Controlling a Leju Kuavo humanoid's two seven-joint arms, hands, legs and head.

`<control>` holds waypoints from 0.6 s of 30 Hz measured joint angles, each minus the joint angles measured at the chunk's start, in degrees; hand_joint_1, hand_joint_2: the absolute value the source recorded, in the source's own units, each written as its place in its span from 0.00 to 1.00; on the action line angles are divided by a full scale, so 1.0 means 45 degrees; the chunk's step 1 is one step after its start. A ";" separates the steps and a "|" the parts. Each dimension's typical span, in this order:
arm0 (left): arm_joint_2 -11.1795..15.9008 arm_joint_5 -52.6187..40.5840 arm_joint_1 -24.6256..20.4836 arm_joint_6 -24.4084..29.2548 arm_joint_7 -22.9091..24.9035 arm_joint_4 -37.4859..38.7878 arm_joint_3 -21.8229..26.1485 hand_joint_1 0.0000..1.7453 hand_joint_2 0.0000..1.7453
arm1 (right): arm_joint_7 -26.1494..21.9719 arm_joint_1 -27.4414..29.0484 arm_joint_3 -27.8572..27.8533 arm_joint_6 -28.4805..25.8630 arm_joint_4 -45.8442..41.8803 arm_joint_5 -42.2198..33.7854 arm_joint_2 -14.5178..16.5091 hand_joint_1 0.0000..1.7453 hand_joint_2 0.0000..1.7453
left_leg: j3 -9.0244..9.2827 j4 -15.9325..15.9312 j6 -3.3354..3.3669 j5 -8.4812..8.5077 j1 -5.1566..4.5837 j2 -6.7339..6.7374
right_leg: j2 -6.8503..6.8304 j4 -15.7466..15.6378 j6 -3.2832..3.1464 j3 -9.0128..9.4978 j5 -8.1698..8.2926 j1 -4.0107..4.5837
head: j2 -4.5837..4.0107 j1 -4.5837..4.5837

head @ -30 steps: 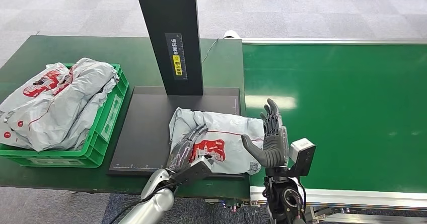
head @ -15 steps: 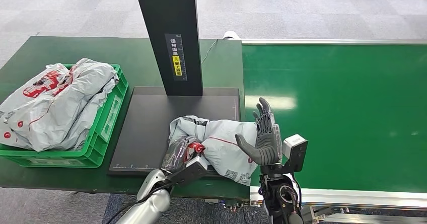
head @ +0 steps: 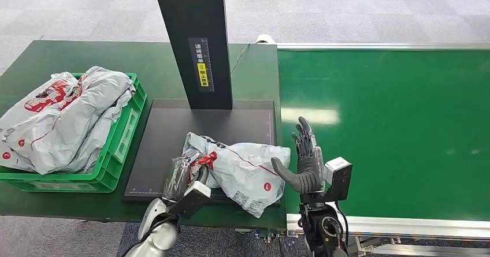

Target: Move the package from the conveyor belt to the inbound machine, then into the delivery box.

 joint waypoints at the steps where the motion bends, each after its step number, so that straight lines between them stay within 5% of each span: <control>1: 0.0264 0.0149 0.0359 0.0113 -0.0055 -0.1175 0.0033 1.00 1.00 | -0.0017 0.0108 -0.0058 -0.0010 -0.0031 0.0063 -0.0008 0.00 1.00 | -0.0018 0.0001 0.0000 0.0000 0.0001 -0.0001 | -0.0001 0.0000 0.0000 -0.0016 0.0000 0.0001 | 0.0000 0.0000; 5: 0.0908 0.0447 0.0852 0.0516 -0.0216 -0.3880 0.0109 1.00 1.00 | -0.0084 0.0541 -0.0264 -0.0034 -0.0300 0.0228 -0.0017 0.00 1.00 | -0.0050 0.0002 0.0000 0.0000 0.0001 -0.0003 | -0.0003 0.0001 0.0000 -0.0045 -0.0001 0.0001 | 0.0000 0.0000; 18: 0.1571 0.1404 0.0502 0.1367 -0.0692 -0.7529 0.1569 1.00 1.00 | -0.0083 0.1441 -0.0820 -0.0103 -0.1337 0.0715 0.0092 0.00 1.00 | -0.0051 0.0001 -0.0001 0.0001 0.0004 -0.0002 | -0.0002 0.0001 -0.0001 -0.0051 0.0000 0.0004 | 0.0000 0.0000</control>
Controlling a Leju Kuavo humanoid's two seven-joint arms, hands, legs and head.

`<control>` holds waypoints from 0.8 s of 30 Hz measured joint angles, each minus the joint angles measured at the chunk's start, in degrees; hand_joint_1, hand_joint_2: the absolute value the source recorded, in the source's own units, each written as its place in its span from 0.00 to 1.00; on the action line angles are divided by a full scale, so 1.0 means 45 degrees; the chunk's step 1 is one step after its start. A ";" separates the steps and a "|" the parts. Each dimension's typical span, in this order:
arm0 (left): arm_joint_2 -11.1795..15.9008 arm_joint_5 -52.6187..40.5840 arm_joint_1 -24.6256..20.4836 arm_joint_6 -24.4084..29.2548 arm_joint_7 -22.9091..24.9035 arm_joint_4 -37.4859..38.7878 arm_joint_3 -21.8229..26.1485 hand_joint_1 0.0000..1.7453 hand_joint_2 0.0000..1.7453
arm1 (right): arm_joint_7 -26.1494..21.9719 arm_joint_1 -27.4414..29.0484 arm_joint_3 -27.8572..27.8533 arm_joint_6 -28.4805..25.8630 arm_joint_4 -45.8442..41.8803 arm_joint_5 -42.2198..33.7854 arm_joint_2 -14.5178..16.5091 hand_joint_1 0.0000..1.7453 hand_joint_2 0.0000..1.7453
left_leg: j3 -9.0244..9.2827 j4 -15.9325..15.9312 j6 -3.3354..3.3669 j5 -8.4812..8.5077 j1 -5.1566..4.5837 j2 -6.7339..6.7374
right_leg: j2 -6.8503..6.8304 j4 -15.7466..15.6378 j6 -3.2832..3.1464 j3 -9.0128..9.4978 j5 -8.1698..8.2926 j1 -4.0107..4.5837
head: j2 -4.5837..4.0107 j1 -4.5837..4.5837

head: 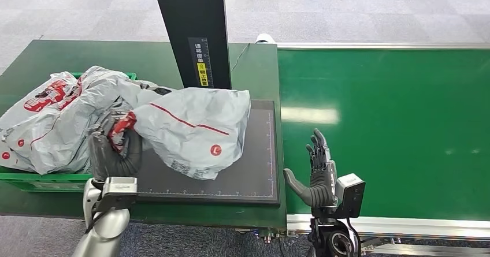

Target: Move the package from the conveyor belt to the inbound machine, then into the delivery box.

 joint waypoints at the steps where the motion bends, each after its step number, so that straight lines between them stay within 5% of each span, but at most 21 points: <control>1: 0.0024 0.0017 -0.0121 0.0035 0.0045 -0.0203 0.0217 1.00 1.00 | 0.0001 0.0051 -0.0039 0.0015 -0.0079 0.0040 0.0023 0.00 1.00 | 0.0000 0.0000 0.0000 0.0000 0.0000 0.0000 | 0.0000 0.0000 0.0000 0.0000 0.0000 0.0000 | 0.0000 0.0001; 10: 0.0471 -0.0102 -0.2252 -0.0659 0.1200 0.0490 0.2411 1.00 1.00 | 0.0019 0.0278 -0.0244 0.0148 -0.0443 0.0290 0.0185 0.00 1.00 | 0.0007 0.0001 -0.0001 0.0011 0.0000 0.0001 | -0.0002 0.0001 -0.0004 0.0002 0.0004 0.0001 | -0.0001 0.0004; 24: 0.2970 -0.2702 -0.7285 -0.0193 0.2669 1.0319 0.5798 1.00 1.00 | 0.0034 0.0724 -0.0556 0.0457 -0.0783 0.0476 0.0284 0.00 1.00 | -0.0004 0.0000 -0.0015 0.0017 0.0013 0.0095 | 0.0086 0.0019 -0.0021 -0.0037 0.0022 0.0014 | 0.0000 0.0012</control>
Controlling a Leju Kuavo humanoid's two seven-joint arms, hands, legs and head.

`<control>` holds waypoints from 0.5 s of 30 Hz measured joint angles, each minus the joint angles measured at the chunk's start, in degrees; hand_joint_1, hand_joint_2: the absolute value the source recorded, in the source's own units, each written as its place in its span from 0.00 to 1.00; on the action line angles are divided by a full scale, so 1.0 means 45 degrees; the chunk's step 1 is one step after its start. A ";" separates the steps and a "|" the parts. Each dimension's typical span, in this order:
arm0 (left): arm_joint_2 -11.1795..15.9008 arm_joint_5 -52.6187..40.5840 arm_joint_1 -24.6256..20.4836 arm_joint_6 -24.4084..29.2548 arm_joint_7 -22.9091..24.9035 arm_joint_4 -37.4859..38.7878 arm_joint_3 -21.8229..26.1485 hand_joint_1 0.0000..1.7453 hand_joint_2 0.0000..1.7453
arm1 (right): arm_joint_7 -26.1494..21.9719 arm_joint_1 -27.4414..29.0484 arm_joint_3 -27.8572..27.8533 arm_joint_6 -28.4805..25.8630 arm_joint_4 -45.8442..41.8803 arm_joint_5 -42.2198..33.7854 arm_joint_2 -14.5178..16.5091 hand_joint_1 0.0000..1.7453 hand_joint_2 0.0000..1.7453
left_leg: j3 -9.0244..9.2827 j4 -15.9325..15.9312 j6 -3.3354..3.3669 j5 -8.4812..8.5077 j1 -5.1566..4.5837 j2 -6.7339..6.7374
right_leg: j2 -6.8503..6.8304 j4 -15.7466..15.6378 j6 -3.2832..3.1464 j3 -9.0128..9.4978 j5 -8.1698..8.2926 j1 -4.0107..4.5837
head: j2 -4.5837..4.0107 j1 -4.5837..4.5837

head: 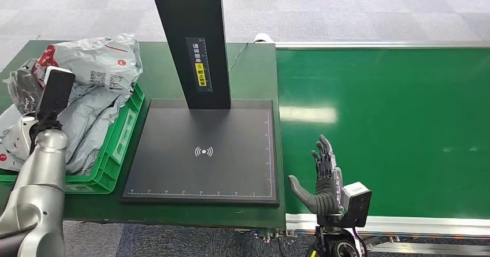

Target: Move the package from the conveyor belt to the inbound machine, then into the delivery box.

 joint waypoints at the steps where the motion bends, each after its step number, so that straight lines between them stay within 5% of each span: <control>1: 0.0110 0.0047 -0.0093 0.0047 -0.0089 0.0447 0.0213 1.00 1.00 | -0.0004 0.0036 -0.0018 0.0006 -0.0024 0.0001 0.0000 0.00 1.00 | -0.0002 0.0000 -0.0001 -0.0001 -0.0001 -0.0001 | 0.0000 0.0000 0.0000 -0.0002 -0.0001 -0.0001 | 0.0000 0.0000; 15: 0.0859 0.0794 -0.0103 -0.0166 -0.0816 0.2531 0.2642 0.98 1.00 | -0.0021 0.0316 -0.0285 0.0187 -0.0334 0.0002 0.0001 0.00 1.00 | -0.0016 -0.0002 -0.0007 -0.0006 0.0001 -0.0001 | 0.0001 0.0000 -0.0003 -0.0019 -0.0003 0.0002 | 0.0000 0.0000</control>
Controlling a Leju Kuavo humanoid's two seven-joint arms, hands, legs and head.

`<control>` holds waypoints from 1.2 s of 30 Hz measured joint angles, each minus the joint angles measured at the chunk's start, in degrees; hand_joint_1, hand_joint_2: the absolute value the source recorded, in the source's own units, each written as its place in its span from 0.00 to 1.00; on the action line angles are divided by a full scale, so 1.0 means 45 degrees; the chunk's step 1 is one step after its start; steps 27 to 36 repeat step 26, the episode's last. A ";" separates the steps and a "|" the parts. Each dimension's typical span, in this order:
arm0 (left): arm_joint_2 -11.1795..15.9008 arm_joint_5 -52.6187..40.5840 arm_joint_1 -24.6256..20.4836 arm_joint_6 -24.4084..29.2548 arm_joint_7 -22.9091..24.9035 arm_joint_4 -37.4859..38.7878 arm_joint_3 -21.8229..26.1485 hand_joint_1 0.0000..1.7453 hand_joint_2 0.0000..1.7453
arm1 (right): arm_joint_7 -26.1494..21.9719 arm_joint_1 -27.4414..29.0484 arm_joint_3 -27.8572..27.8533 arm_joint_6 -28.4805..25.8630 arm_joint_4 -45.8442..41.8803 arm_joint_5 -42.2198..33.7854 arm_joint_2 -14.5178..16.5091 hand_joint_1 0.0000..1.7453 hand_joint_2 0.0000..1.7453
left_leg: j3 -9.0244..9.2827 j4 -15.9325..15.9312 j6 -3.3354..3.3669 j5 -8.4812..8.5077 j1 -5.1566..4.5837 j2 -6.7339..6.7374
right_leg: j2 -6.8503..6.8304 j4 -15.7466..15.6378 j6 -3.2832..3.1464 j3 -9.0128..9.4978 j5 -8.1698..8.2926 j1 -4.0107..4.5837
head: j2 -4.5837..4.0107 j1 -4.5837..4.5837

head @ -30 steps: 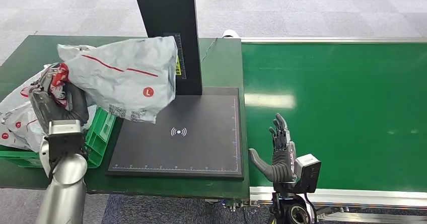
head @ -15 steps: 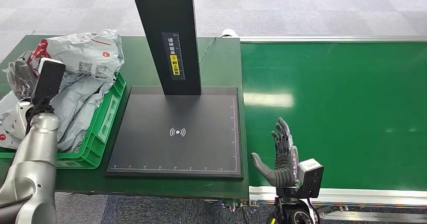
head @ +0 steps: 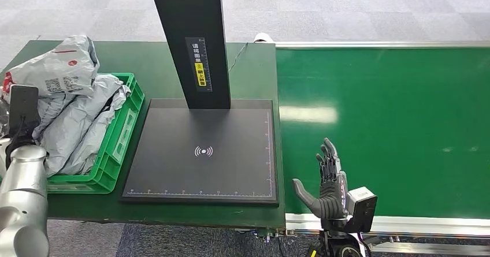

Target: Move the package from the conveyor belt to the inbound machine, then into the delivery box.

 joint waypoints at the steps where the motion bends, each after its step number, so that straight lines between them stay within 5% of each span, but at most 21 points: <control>1: 0.0009 -0.0033 0.0024 -0.0075 -0.0043 0.0028 0.0080 0.81 1.00 | 0.0000 -0.0002 -0.0018 0.0001 0.0000 0.0002 0.0005 0.00 1.00 | 0.0000 0.0000 0.0000 0.0000 0.0000 -0.0001 | 0.0000 0.0000 0.0000 0.0000 0.0000 0.0000 | 0.0000 0.0000; 4: -0.0046 -0.0221 0.0166 -0.0319 -0.0262 0.0025 0.0157 0.09 1.00 | 0.0009 -0.0001 -0.0046 0.0001 -0.0012 0.0024 0.0051 0.00 1.00 | 0.0001 0.0000 0.0000 0.0000 0.0000 0.0002 | 0.0001 0.0001 0.0000 0.0001 0.0000 -0.0001 | 0.0000 0.0001; 5: -0.0100 -0.0253 0.0258 -0.0400 -0.0394 -0.0050 0.0156 0.01 1.00 | 0.0019 0.0000 -0.0047 0.0000 -0.0030 0.0035 0.0073 0.00 1.00 | 0.0002 0.0001 0.0000 0.0000 -0.0001 0.0003 | 0.0001 0.0001 0.0000 0.0001 0.0000 -0.0001 | 0.0000 0.0001; 9: -0.0535 0.0262 0.1096 -0.0874 -0.1043 -0.1092 0.0041 0.00 1.00 | 0.0073 0.0016 -0.0058 -0.0029 -0.0126 0.0080 0.0121 0.00 1.00 | 0.0004 0.0002 0.0000 -0.0001 -0.0005 0.0002 | 0.0000 -0.0001 0.0001 0.0001 0.0000 -0.0005 | 0.0000 0.0001; 17: -0.2005 0.1222 0.4121 -0.1305 -0.1281 -0.6059 -0.1417 0.00 1.00 | 0.0114 0.0115 -0.0157 -0.0043 -0.0243 0.0106 0.0205 0.00 1.00 | -0.0005 0.0004 0.0001 -0.0007 -0.0007 -0.0005 | -0.0003 -0.0006 0.0005 -0.0002 -0.0004 -0.0008 | 0.0000 0.0002; 25: -0.2956 0.1690 0.6036 -0.0409 -0.1939 -1.0455 -0.3089 0.00 1.00 | 0.0119 0.0121 -0.0186 -0.0157 -0.0243 0.0114 0.0214 0.00 1.00 | -0.0001 0.0002 0.0000 -0.0008 -0.0006 -0.0004 | -0.0002 -0.0006 0.0005 0.0006 -0.0003 -0.0008 | 0.0000 -0.0001; 36: -0.3021 0.1726 0.6174 -0.0311 -0.2010 -1.0732 -0.3174 0.00 1.00 | 0.0120 0.0121 -0.0187 -0.0174 -0.0243 0.0115 0.0214 0.00 1.00 | -0.0001 0.0002 0.0000 -0.0008 -0.0006 -0.0003 | -0.0002 -0.0006 0.0005 0.0007 -0.0003 -0.0008 | 0.0000 -0.0001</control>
